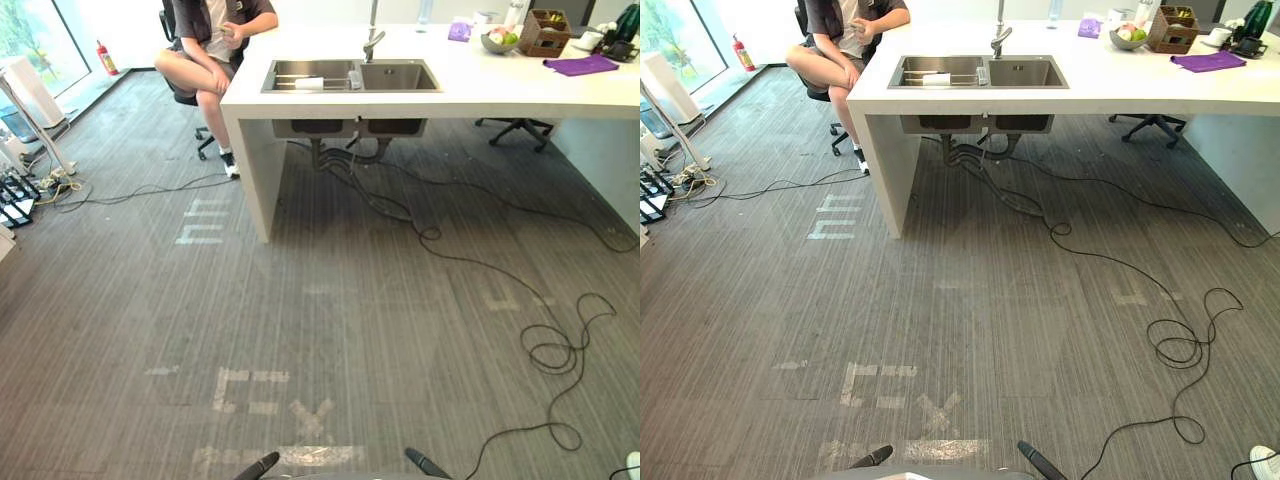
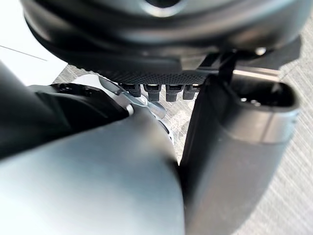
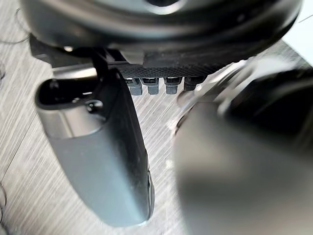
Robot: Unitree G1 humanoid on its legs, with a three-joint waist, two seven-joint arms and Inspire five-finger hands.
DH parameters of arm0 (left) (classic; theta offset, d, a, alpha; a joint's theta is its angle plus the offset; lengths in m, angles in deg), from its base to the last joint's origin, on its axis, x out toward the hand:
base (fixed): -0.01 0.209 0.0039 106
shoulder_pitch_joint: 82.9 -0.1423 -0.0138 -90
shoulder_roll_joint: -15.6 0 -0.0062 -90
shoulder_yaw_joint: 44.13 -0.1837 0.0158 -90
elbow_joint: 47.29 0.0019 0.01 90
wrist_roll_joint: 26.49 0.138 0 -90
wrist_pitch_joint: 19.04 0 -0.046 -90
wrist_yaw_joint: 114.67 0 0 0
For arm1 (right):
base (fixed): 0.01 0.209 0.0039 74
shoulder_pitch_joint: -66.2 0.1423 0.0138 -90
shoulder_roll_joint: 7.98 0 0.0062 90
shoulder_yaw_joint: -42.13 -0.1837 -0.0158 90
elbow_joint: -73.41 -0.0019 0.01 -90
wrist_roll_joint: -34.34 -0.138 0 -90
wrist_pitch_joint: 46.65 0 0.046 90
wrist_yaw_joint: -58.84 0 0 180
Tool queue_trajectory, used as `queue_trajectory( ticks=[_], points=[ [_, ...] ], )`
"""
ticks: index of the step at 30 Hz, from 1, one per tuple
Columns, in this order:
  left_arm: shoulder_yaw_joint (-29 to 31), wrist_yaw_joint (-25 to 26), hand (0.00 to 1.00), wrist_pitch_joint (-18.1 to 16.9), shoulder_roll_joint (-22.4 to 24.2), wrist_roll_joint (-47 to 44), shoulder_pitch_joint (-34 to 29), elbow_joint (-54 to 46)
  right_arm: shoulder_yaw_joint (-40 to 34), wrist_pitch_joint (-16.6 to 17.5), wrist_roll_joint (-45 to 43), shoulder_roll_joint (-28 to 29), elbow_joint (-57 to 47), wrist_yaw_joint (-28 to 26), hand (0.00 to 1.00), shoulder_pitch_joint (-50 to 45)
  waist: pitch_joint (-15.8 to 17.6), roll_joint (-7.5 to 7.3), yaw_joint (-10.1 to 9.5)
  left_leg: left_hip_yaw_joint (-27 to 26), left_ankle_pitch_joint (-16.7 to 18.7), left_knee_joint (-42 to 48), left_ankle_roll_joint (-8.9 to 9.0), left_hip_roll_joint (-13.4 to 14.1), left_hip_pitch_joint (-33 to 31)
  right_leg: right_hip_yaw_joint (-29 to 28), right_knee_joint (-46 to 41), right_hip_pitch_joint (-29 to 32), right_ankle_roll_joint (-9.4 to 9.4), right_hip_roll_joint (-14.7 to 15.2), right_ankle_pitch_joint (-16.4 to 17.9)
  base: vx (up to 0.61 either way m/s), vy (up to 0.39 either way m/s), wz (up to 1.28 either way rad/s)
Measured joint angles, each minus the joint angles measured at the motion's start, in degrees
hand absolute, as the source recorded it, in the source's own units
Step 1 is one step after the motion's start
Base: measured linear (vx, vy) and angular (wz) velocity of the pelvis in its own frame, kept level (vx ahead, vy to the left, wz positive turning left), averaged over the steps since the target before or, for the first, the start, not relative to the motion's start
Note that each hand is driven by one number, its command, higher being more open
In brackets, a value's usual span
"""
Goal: Walk over to the sink, pick up the cup, carry it to the dishwasher, place the cup inside the dishwasher, then close the dishwasher door
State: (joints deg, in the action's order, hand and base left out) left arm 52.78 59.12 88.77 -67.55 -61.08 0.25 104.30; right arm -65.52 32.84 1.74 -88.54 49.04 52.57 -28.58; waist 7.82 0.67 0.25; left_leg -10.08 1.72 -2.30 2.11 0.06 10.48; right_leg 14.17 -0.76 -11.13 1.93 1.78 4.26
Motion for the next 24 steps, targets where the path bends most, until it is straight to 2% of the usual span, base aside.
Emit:
queue_trajectory(
  ticks=[3,6,8,11,14,18,24],
  points=[
    [-4.66,-1.62,1.0,-0.69,-0.52,2.98,1.67,-5.67,2.33,-0.71,-5.12,-0.44,-3.99,1.54,1.0,4.06,0.2,0.15,-0.03,0.88,-0.95,-0.87,-0.54,-0.29,0.0,0.72,0.07,0.01,0.17,0.16,-0.01,-0.05,-0.013,0.14],
    [-7.0,-4.59,1.0,0.51,-1.54,-2.05,1.81,-10.77,2.38,-0.47,-7.46,-0.16,-9.0,1.88,1.0,6.35,0.28,0.14,0.13,2.02,-1.93,-1.91,-0.67,-0.64,-0.07,1.95,0.06,0.16,0.21,0.44,0.0,-0.05,-0.013,0.23],
    [-7.56,-5.69,1.0,0.17,-0.57,-2.52,1.87,-14.92,2.41,-0.52,-7.97,-0.2,-10.81,2.16,1.0,7.08,0.3,0.16,-0.19,2.42,-2.33,-2.41,-1.12,-0.81,-0.04,2.35,0.06,0.16,0.31,0.56,0.01,-0.04,0.004,0.15],
    [-10.05,-5.76,1.0,-2.78,2.76,-4.12,4.33,-16.86,2.81,-1.08,-8.01,-0.22,-12.18,1.97,1.0,7.68,0.3,0.18,-0.08,2.36,-2.38,-2.52,-1.1,-1.2,0.01,2.32,0.02,0.05,0.49,0.97,0.02,-0.01,0.008,0.0],
    [-11.26,-4.06,1.0,-4.18,3.32,-4.67,5.79,-16.87,4.11,-1.44,-7.83,-0.05,-12.18,1.98,1.0,7.33,0.36,0.25,0.77,2.31,-2.38,-2.52,-1.1,-1.23,0.05,2.31,-0.15,0.08,0.61,1.03,0.06,0.0,-0.002,-0.02],
    [-11.3,-1.79,1.0,-7.82,3.24,4.15,5.44,-16.87,4.48,-1.48,-7.26,-0.05,-12.35,1.25,1.0,5.41,0.37,0.28,0.9,2.01,-2.36,-2.49,-1.09,-1.13,0.2,2.14,-0.31,0.04,0.89,0.99,0.24,0.0,-0.003,-0.01],
    [-11.31,1.33,1.0,-8.73,2.79,5.25,4.4,-16.95,4.5,0.16,-5.85,-0.07,-13.48,-0.79,1.0,4.01,0.39,0.32,0.9,1.75,-2.3,-2.21,-1.1,-1.18,0.12,1.94,-0.39,0.06,0.91,1.1,0.25,-0.02,-0.004,-0.01]
  ],
)
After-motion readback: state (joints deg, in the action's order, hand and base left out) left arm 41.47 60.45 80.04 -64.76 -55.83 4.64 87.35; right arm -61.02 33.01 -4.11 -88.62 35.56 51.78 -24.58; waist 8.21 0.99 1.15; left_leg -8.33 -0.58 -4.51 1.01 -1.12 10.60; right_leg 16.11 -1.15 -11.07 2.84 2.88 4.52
